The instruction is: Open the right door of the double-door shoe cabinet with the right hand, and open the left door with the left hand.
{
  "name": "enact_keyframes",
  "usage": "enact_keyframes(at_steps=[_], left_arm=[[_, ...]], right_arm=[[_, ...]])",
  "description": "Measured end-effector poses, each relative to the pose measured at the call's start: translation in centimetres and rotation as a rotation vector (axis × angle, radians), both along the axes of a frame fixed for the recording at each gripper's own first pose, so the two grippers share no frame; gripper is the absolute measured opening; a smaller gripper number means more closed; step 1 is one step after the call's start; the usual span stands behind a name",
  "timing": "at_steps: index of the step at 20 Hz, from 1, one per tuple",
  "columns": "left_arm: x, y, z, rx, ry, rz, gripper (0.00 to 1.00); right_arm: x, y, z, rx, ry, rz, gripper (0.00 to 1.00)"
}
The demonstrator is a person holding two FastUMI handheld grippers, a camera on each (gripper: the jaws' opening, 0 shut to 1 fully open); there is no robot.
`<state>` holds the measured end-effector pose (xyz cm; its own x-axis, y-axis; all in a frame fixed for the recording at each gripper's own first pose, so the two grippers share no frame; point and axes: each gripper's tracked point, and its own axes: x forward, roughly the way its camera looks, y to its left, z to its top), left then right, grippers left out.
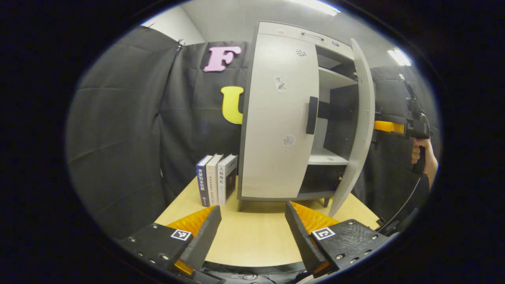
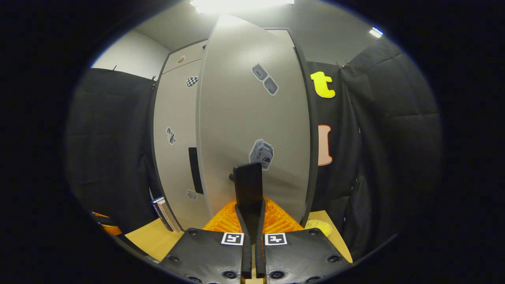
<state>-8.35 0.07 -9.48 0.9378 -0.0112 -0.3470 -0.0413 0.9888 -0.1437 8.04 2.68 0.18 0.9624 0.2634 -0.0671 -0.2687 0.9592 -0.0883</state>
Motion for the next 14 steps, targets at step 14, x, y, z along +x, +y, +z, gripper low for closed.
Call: enact_keyframes(at_steps=[14], left_arm=[[0.9,-2.1,-0.8,-0.035,0.028,-0.037,0.94]], right_arm=[[-1.7,-6.5,0.7,0.012,0.036,-0.080,0.02]])
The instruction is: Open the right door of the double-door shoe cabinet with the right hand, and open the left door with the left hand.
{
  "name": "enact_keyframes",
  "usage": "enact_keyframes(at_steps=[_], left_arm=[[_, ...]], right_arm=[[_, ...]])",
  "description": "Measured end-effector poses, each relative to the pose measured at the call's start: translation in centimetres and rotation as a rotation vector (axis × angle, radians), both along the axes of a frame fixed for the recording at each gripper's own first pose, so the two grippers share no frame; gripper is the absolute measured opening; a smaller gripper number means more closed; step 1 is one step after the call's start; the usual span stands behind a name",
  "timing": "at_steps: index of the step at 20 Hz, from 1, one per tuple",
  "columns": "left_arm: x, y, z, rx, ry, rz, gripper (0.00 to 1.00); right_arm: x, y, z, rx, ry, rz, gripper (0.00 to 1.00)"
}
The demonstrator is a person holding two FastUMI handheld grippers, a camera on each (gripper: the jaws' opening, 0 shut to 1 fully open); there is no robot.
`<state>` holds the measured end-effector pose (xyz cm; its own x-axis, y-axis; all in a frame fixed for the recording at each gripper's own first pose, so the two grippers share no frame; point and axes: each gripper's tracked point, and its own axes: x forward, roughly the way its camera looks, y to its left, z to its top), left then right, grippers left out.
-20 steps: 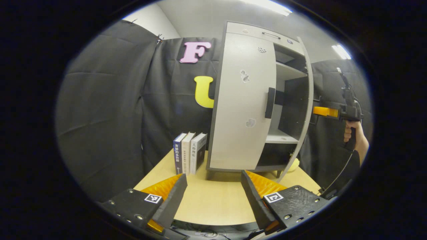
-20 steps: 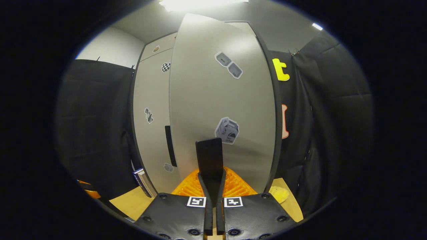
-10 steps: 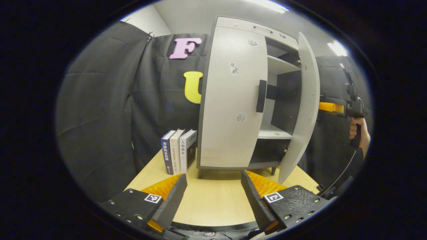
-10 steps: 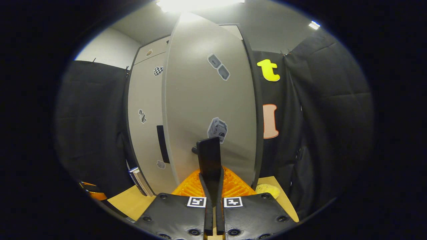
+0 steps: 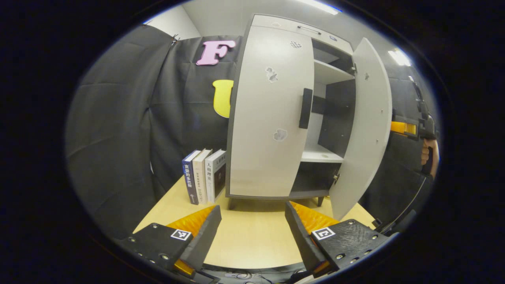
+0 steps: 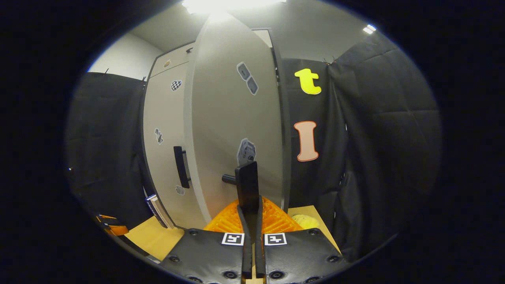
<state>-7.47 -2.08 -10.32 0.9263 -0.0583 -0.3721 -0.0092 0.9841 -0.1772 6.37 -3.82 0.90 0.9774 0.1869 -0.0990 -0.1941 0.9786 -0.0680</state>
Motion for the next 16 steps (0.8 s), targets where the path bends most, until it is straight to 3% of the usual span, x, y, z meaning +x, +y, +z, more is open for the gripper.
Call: enact_keyframes(at_steps=[7,9,10,16], left_arm=[[1.1,-3.2,0.1,-0.012,0.015,-0.049,0.95],[1.5,-3.9,0.4,-0.005,0.017,-0.055,0.96],[1.7,-4.3,0.7,-0.009,0.013,-0.056,0.95],[4.1,-5.1,2.9,0.023,-0.072,0.005,0.94]], right_arm=[[0.6,-8.7,-0.6,-0.021,0.012,-0.104,0.04],[0.5,-7.9,-0.7,0.072,0.039,-0.004,0.00],[0.5,-7.5,-0.7,0.107,0.057,0.021,0.04],[0.3,-7.3,-0.8,0.063,0.038,0.126,0.04]])
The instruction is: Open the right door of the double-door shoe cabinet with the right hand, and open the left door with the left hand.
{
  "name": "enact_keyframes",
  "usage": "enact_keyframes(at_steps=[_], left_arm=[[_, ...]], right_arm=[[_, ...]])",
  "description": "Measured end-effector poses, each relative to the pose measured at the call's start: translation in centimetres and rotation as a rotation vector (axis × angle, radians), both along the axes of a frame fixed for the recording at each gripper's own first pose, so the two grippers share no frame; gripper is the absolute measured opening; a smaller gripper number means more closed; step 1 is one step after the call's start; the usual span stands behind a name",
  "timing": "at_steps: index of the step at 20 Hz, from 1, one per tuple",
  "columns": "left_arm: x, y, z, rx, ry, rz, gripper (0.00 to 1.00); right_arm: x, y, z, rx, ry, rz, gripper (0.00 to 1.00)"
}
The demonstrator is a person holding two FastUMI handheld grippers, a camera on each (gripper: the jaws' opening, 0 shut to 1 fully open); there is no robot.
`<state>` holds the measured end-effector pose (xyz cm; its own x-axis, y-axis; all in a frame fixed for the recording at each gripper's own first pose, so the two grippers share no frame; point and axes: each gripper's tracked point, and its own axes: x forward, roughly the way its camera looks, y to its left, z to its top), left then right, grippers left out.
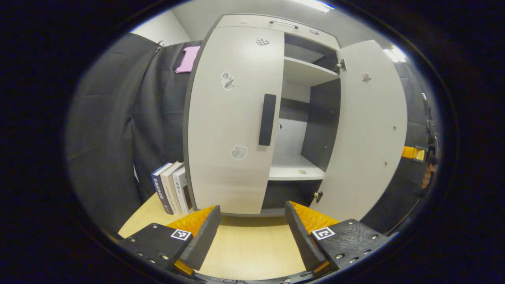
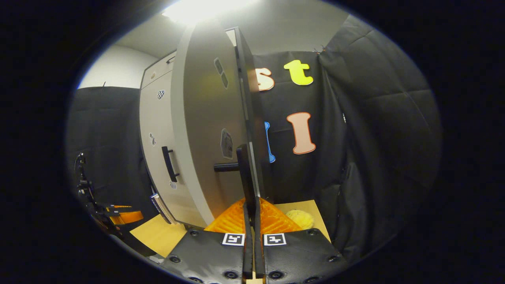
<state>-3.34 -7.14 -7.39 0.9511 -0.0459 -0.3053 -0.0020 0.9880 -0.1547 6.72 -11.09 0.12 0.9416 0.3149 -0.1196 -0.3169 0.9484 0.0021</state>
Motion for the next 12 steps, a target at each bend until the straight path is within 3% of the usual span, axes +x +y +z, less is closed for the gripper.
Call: enact_keyframes(at_steps=[3,6,11,12], left_arm=[[0.7,0.5,0.5,0.027,-0.034,0.079,0.94],[0.1,-0.1,0.4,0.040,-0.010,0.107,0.94],[-0.8,-0.6,1.5,0.070,-0.038,0.083,0.93],[-0.8,-0.5,1.8,0.069,-0.051,0.072,0.94]], right_arm=[[0.0,0.4,0.1,0.111,-0.009,0.070,0.04],[0.1,-0.3,0.0,0.074,-0.005,0.122,0.04],[-0.3,-0.7,-0.4,0.027,-0.026,0.071,0.00],[-0.8,-0.8,-0.5,0.041,-0.019,0.060,0.05]])
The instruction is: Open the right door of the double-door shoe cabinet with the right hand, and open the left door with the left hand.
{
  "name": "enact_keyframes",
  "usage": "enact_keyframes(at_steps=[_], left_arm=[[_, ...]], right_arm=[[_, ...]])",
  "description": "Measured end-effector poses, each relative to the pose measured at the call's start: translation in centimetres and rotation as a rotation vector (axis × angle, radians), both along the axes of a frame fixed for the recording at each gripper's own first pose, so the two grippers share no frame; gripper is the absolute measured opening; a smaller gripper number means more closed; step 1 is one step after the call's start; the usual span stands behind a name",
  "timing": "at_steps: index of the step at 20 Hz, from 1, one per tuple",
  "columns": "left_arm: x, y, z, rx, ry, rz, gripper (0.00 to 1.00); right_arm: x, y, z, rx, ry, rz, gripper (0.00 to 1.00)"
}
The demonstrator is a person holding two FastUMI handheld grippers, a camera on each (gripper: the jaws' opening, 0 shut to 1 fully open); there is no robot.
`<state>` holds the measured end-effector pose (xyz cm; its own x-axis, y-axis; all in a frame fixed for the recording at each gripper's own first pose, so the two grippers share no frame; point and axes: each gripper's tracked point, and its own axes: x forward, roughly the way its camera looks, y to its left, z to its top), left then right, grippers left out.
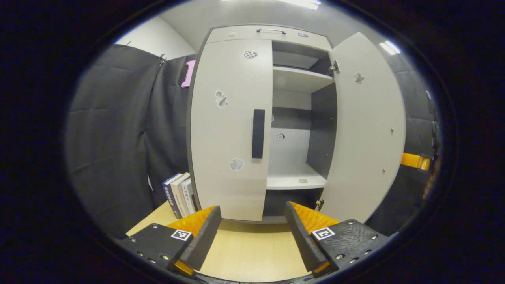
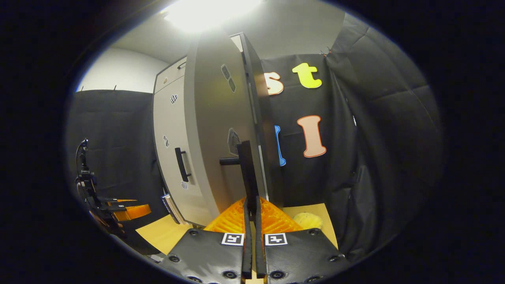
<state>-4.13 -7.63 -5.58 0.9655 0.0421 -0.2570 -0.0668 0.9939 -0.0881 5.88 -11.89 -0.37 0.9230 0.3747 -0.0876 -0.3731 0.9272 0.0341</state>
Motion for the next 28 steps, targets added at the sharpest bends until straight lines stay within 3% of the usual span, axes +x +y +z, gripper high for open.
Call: enact_keyframes(at_steps=[2,3,7,11,12,14,18,19,20,23,28], left_arm=[[-0.2,0.1,0.3,-0.012,-0.016,-0.015,0.94],[-0.3,0.2,0.6,-0.016,-0.029,-0.018,0.94],[0.5,0.8,1.6,-0.028,-0.077,-0.017,0.94],[2.6,0.0,3.6,-0.074,-0.149,-0.044,0.94],[3.1,-0.1,4.1,-0.074,-0.167,-0.055,0.94],[4.3,0.6,4.5,-0.040,-0.185,-0.053,0.93],[6.5,1.5,5.0,-0.014,-0.209,-0.044,0.94],[7.2,1.2,5.2,-0.033,-0.219,-0.048,0.94],[7.9,0.8,5.3,-0.051,-0.225,-0.053,0.94],[9.3,0.7,5.3,-0.054,-0.229,-0.052,0.94],[11.5,0.4,5.1,-0.045,-0.227,-0.052,0.93]], right_arm=[[-2.1,-0.3,-0.5,0.047,0.040,-0.015,0.08],[-3.5,-1.1,-0.9,0.060,0.053,-0.036,0.03],[-5.4,-6.4,-1.3,0.052,0.062,-0.215,0.03],[-5.4,-10.1,-0.2,0.059,0.054,-0.336,0.00],[-4.9,-10.9,0.4,0.056,0.034,-0.373,0.06],[-3.1,-12.4,1.0,0.028,0.000,-0.423,0.07],[1.0,-13.0,1.8,-0.042,-0.046,-0.450,0.73],[1.7,-13.6,2.5,-0.055,-0.081,-0.471,0.77],[2.9,-14.1,3.1,-0.064,-0.117,-0.493,0.95],[5.5,-14.7,4.1,-0.055,-0.166,-0.532,0.98],[9.3,-16.2,3.7,-0.048,-0.143,-0.562,0.98]])
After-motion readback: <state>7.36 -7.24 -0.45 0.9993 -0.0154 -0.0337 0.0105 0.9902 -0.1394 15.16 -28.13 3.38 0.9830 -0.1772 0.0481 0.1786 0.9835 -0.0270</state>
